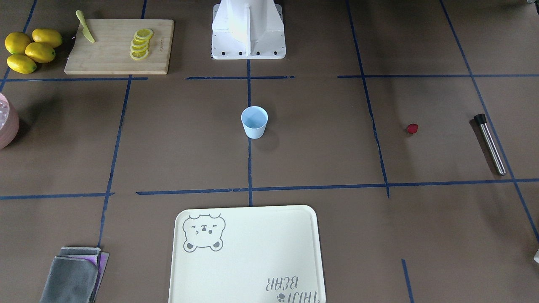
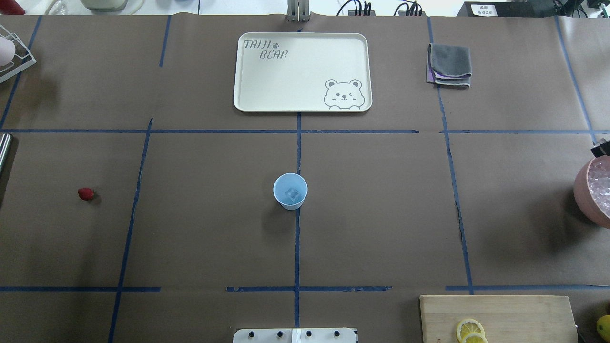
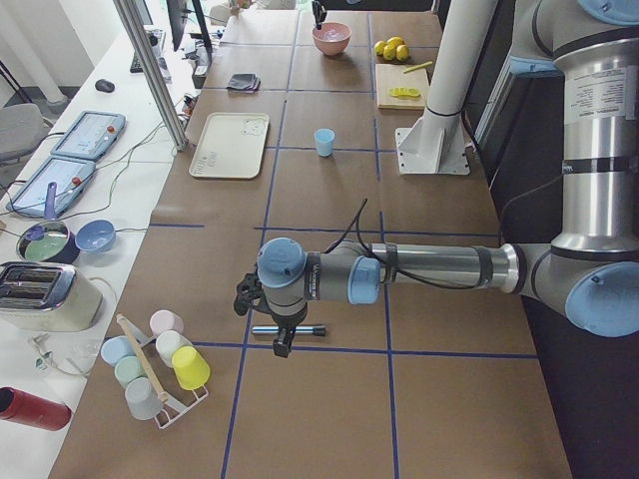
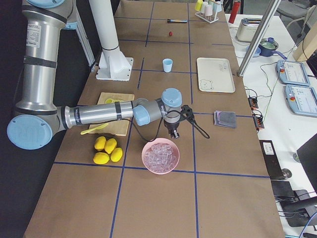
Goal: Mash ice and strawberries in cup
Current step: 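Carry the ice cube with the right gripper over the cup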
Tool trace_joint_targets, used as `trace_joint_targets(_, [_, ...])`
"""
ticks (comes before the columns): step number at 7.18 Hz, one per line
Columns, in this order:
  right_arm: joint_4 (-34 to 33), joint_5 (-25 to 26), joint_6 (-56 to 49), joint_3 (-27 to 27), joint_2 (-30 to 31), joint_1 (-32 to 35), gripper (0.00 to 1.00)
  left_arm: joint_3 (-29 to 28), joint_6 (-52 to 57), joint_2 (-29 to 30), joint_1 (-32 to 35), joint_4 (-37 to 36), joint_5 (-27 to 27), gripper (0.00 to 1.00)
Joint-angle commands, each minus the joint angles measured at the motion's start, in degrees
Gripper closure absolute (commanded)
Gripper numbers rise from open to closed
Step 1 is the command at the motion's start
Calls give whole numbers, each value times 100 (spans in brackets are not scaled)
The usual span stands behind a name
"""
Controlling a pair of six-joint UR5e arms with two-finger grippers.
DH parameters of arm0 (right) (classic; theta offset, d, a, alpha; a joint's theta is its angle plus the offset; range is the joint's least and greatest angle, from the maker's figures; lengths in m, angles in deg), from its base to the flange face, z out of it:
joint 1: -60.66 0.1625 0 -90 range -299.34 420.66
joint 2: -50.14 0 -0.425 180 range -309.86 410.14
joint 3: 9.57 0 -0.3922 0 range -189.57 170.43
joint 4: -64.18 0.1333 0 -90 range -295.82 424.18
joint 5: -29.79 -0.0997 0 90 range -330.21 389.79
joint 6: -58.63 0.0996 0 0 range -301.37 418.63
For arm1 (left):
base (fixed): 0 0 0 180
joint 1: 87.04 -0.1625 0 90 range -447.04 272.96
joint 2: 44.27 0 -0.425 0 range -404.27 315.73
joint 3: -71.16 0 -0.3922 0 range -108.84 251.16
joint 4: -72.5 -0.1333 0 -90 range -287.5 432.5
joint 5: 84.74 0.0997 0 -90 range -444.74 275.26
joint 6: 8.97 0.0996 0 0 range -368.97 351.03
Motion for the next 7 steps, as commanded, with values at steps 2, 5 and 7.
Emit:
trace_joint_targets(2, [-263,634,2674,287,-1541,-1763,100,-18,0,-2,-5,8,-277,0])
trace_joint_targets(5, [-2658,1656,3155,-46,-4157,-3077,99,-44,0,15,-5,8,-277,0])
trace_joint_targets(7, [-2709,2331,3529,-318,-4743,-3657,97,-44,0,16,-5,8,-277,0])
